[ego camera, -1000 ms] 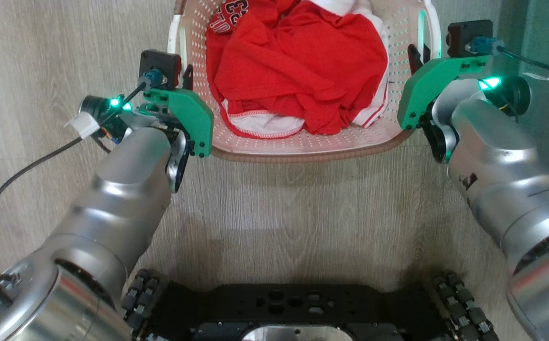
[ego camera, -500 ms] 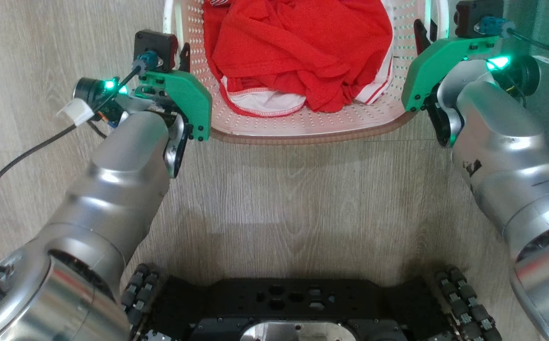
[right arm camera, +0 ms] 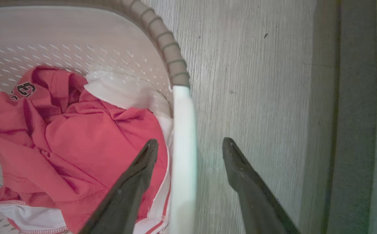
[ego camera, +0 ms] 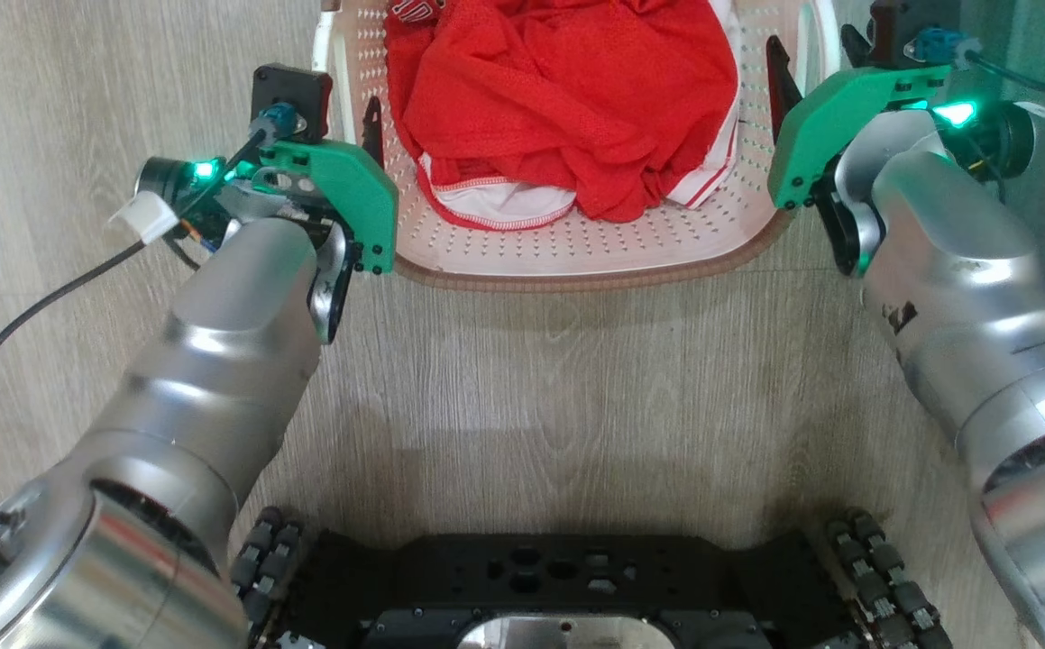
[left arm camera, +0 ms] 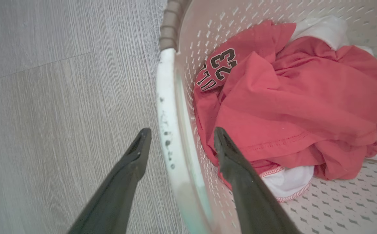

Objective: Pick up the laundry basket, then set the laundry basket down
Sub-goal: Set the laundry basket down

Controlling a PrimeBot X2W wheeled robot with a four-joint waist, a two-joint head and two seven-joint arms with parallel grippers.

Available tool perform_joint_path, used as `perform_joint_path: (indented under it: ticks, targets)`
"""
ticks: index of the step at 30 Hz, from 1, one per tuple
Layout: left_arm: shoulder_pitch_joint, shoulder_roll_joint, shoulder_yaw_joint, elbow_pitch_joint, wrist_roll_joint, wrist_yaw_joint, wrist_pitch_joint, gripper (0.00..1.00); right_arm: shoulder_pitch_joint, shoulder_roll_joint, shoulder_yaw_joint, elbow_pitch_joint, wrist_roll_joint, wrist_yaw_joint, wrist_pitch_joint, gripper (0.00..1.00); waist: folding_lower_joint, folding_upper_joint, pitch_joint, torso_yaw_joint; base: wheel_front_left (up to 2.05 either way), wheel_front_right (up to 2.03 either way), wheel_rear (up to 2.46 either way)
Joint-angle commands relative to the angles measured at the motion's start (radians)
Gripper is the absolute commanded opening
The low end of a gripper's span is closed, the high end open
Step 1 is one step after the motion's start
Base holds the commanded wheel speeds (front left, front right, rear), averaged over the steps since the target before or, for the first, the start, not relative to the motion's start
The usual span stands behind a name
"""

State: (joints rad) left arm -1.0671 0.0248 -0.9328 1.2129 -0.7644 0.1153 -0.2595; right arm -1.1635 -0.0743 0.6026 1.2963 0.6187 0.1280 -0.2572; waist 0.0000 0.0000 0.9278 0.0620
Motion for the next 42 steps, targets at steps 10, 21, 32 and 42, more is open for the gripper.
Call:
perform_joint_path:
  ticks: [10, 21, 32, 42]
  targets:
    - [0.064, 0.042, 0.076, -0.041, 0.033, 0.033, -0.002, 1.0, 0.089, 0.024, -0.057, -0.075, -0.066, 0.003, -0.005, 1.0, 0.0, 0.0, -0.08, -0.015, 0.0, 0.0, 0.0]
    - [0.273, 0.093, 0.263, -0.294, 0.183, 0.074, -0.002, 1.0, 0.27, 0.024, -0.239, -0.262, -0.195, 0.003, -0.005, 1.0, 0.0, 0.0, -0.339, -0.029, 0.0, 0.0, 0.0]
    - [0.566, 0.086, 0.495, -0.568, 0.348, 0.041, -0.002, 1.0, 0.505, 0.024, -0.327, -0.452, -0.247, 0.003, -0.005, 1.0, 0.0, 0.0, -0.604, -0.029, 0.0, 0.0, 0.0]
    - [0.811, 0.071, 0.655, -0.802, 0.499, -0.002, -0.002, 1.0, 0.728, 0.024, -0.389, -0.653, -0.306, 0.003, -0.005, 1.0, 0.0, 0.0, -0.788, -0.031, 0.0, 0.0, 0.0]
